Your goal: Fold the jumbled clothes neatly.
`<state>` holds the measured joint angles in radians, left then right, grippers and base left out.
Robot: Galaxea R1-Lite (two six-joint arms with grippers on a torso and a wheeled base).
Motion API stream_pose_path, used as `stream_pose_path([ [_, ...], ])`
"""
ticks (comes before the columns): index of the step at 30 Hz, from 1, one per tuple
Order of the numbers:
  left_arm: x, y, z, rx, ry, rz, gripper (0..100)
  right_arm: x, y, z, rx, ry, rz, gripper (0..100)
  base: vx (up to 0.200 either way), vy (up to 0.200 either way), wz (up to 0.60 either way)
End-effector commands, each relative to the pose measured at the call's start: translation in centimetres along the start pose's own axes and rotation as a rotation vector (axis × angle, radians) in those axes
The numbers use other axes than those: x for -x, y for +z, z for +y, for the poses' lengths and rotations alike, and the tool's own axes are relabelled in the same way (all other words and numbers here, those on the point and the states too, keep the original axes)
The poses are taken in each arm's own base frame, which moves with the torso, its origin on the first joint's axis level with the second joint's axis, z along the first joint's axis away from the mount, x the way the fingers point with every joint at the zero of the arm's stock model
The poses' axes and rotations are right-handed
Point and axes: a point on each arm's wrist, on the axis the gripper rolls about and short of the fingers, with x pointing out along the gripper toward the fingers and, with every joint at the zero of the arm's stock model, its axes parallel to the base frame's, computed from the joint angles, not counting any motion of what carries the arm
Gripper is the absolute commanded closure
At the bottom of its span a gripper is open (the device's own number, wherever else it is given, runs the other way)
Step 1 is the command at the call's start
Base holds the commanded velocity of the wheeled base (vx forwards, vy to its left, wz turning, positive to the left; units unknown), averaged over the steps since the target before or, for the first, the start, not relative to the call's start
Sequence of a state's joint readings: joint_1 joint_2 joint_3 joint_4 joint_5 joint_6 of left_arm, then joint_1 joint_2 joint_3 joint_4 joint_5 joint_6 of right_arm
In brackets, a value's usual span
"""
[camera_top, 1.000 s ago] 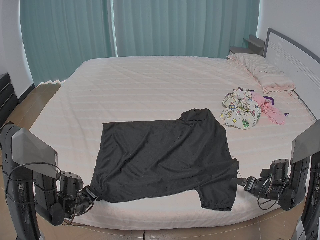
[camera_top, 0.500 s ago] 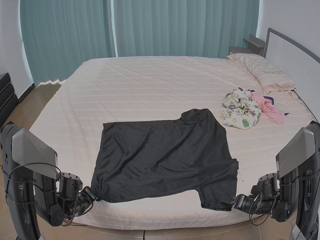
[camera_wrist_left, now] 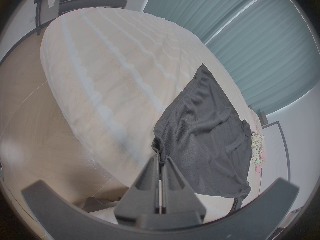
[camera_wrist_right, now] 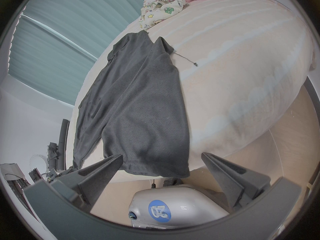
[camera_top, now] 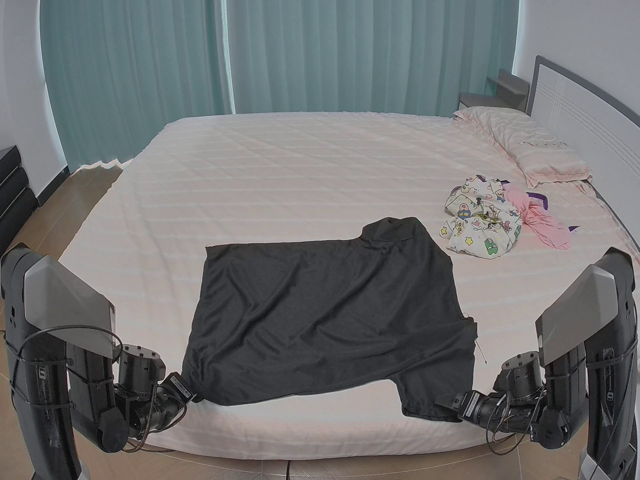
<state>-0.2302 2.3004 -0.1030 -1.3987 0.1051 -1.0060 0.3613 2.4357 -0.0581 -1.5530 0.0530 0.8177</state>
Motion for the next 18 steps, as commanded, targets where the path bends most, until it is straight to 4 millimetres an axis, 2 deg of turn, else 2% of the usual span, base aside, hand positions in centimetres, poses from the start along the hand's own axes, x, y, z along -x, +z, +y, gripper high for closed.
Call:
stream_pose_path([
  [1, -0.1, 0.0, 0.0, 0.0, 0.001, 0.0, 100, -0.3, 0.0, 0.3, 0.004, 0.015, -0.009, 0, 0.0, 0.0, 0.0],
  [2, -0.1, 0.0, 0.0, 0.0, 0.001, 0.0, 100, -0.3, 0.0, 0.3, 0.004, 0.015, -0.009, 0, 0.0, 0.0, 0.0],
  [3, -0.1, 0.0, 0.0, 0.0, 0.001, 0.0, 100, -0.3, 0.0, 0.3, 0.004, 0.016, -0.01, 100, 0.0, 0.0, 0.0],
  [13, -0.1, 0.1, 0.0, 0.002, 0.0, -0.004, 100, 0.0, 0.0, 0.0, 0.001, 0.0, -0.008, 100, 0.0, 0.0, 0.0],
  [18, -0.1, 0.2, 0.0, 0.005, -0.001, -0.008, 100, 1.6, 0.4, -0.4, 0.009, -0.011, -0.019, 100, 0.0, 0.0, 0.0],
])
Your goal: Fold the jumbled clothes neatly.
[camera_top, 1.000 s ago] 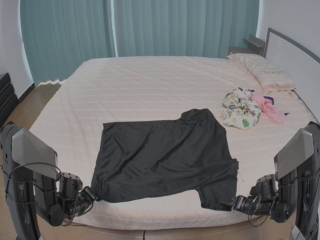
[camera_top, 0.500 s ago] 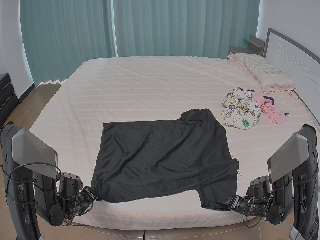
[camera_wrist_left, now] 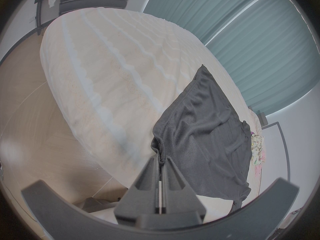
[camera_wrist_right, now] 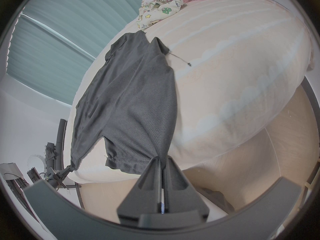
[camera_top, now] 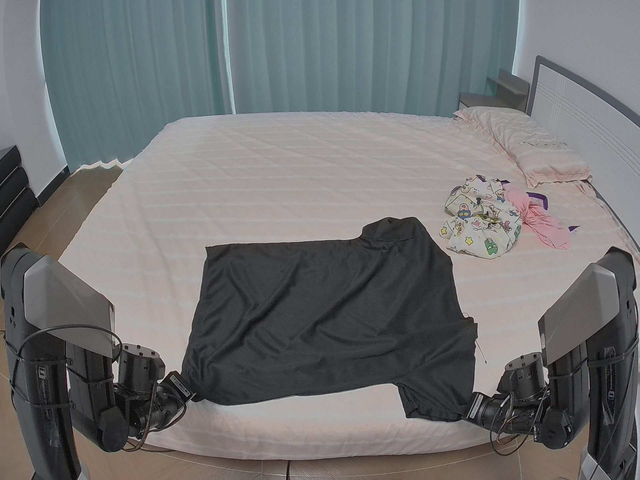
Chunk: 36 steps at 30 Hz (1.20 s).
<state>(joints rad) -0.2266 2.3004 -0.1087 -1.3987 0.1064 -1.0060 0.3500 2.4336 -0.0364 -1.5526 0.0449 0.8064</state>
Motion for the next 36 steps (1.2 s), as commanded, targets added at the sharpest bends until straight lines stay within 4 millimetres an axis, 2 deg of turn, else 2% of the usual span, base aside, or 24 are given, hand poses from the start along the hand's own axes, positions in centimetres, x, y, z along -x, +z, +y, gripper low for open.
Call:
stream_pose_path([
  [1, 0.0, 0.0, 0.0, 0.001, 0.001, -0.001, 100, 1.3, 0.5, 0.0, 0.008, 0.018, -0.024, 100, 0.0, 0.0, 0.0],
  [2, 0.1, 0.0, 0.1, 0.001, 0.003, -0.002, 100, 2.0, 1.3, 0.4, 0.019, 0.043, -0.064, 100, 0.0, 0.0, 0.0],
  [5, 0.3, 0.1, 0.0, 0.0, -0.002, -0.011, 100, 3.0, 1.9, 0.5, 0.021, 0.034, -0.076, 100, 0.0, 0.0, 0.0],
  [11, 1.5, 0.0, 0.3, -0.021, -0.04, -0.034, 100, 4.9, 1.5, 0.3, 0.109, -0.031, 0.002, 100, 0.0, 0.0, 0.0],
  [19, 2.0, -0.1, 0.4, -0.111, -0.015, -0.063, 100, 5.6, 1.2, 0.1, 0.144, -0.065, 0.031, 100, 0.0, 0.0, 0.0],
  [32, 3.3, -1.1, 1.8, -0.253, 0.15, 0.078, 100, 6.8, 0.6, -0.4, 0.216, -0.128, 0.104, 100, 0.0, 0.0, 0.0],
  [36, 3.5, -1.7, 1.7, -0.277, 0.149, 0.109, 100, 7.3, 0.4, -0.6, 0.254, -0.156, 0.132, 100, 0.0, 0.0, 0.0],
])
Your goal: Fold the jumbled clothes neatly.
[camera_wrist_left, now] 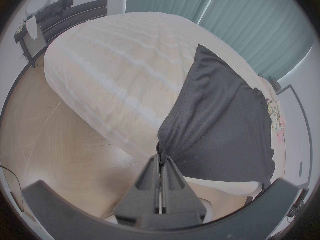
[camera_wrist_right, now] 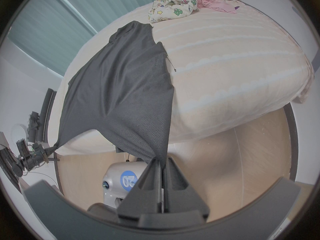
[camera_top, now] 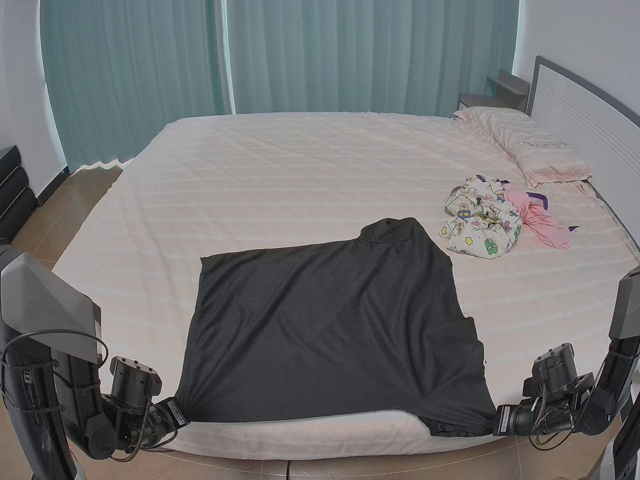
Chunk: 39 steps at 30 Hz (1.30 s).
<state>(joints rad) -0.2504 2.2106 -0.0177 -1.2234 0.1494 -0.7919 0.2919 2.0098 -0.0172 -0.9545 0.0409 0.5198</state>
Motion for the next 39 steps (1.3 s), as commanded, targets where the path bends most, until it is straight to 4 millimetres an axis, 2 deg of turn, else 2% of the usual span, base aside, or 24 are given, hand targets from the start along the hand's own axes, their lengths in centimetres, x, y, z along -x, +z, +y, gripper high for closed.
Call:
stream_pose_path([
  [1, 0.7, -0.6, -0.1, -0.031, -0.003, 0.026, 100, 0.8, -0.4, -0.2, 0.027, -0.008, 0.003, 100, 0.0, 0.0, 0.0],
  [7, 2.2, -1.1, -0.1, -0.062, -0.011, 0.104, 100, 2.0, 0.1, 0.0, 0.047, -0.015, -0.076, 100, 0.0, 0.0, 0.0],
  [10, 2.9, -1.2, -0.2, -0.07, -0.041, 0.148, 100, 2.3, -0.4, -0.2, 0.067, -0.035, -0.034, 100, 0.0, 0.0, 0.0],
  [12, 2.9, -1.3, -0.1, -0.077, -0.036, 0.16, 100, 2.2, -1.0, -0.5, 0.105, -0.066, 0.032, 100, 0.0, 0.0, 0.0],
  [21, 2.8, -3.1, 0.2, -0.148, 0.03, 0.265, 100, 2.3, -1.4, -0.7, 0.129, -0.089, 0.066, 100, 0.0, 0.0, 0.0],
  [28, 3.0, -3.7, 0.5, -0.182, 0.068, 0.311, 100, 2.5, -1.7, -1.0, 0.164, -0.11, 0.102, 100, 0.0, 0.0, 0.0],
  [39, 3.3, -4.1, 0.7, -0.233, 0.089, 0.352, 100, 3.2, -1.4, -0.9, 0.172, -0.092, 0.059, 100, 0.0, 0.0, 0.0],
])
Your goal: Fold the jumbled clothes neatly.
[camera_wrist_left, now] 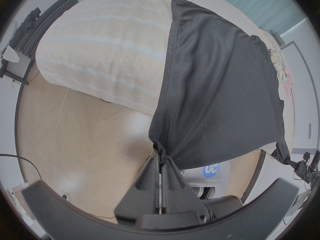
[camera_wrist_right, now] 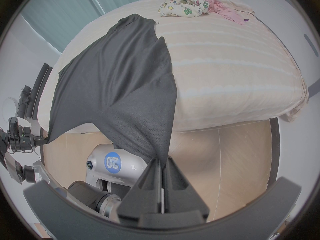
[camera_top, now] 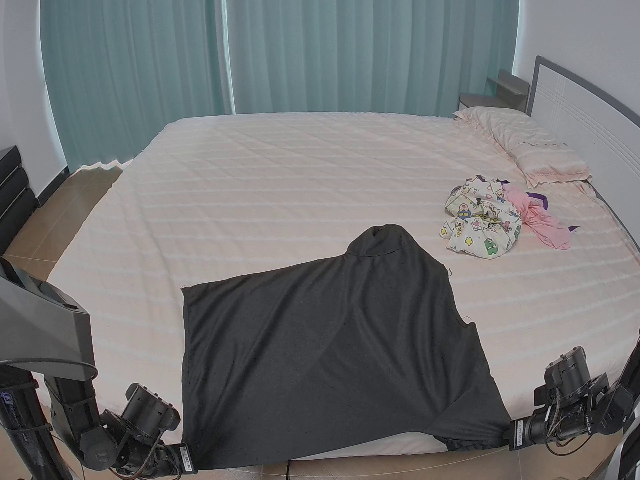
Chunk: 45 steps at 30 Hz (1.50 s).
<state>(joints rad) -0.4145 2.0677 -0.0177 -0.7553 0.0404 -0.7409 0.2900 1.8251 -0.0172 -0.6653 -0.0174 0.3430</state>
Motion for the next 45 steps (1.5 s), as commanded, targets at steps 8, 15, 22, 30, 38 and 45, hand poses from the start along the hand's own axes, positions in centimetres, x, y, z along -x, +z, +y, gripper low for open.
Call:
stream_pose_path([
  [8, 2.3, 1.8, -0.4, 0.08, -0.129, -0.173, 100, 1.9, 2.8, 0.3, -0.044, 0.071, -0.22, 100, 0.0, 0.0, 0.0],
  [15, 3.7, 4.8, -0.7, 0.165, -0.189, -0.312, 100, 2.7, 6.1, 0.3, -0.088, 0.089, -0.355, 100, 0.0, 0.0, 0.0],
  [22, 4.6, 6.3, -0.8, 0.208, -0.211, -0.377, 100, 3.1, 8.9, 0.3, -0.138, 0.104, -0.44, 100, 0.0, 0.0, 0.0],
  [30, 5.6, 7.1, -0.9, 0.224, -0.226, -0.409, 100, 3.1, 9.6, 0.7, -0.138, 0.149, -0.448, 100, 0.0, 0.0, 0.0],
  [38, 5.6, 7.5, -1.2, 0.221, -0.201, -0.376, 100, 2.9, 11.0, 1.2, -0.128, 0.177, -0.465, 100, 0.0, 0.0, 0.0],
  [45, 5.2, 9.2, -1.8, 0.237, -0.204, -0.395, 100, 1.5, 13.0, 1.6, -0.13, 0.175, -0.468, 100, 0.0, 0.0, 0.0],
])
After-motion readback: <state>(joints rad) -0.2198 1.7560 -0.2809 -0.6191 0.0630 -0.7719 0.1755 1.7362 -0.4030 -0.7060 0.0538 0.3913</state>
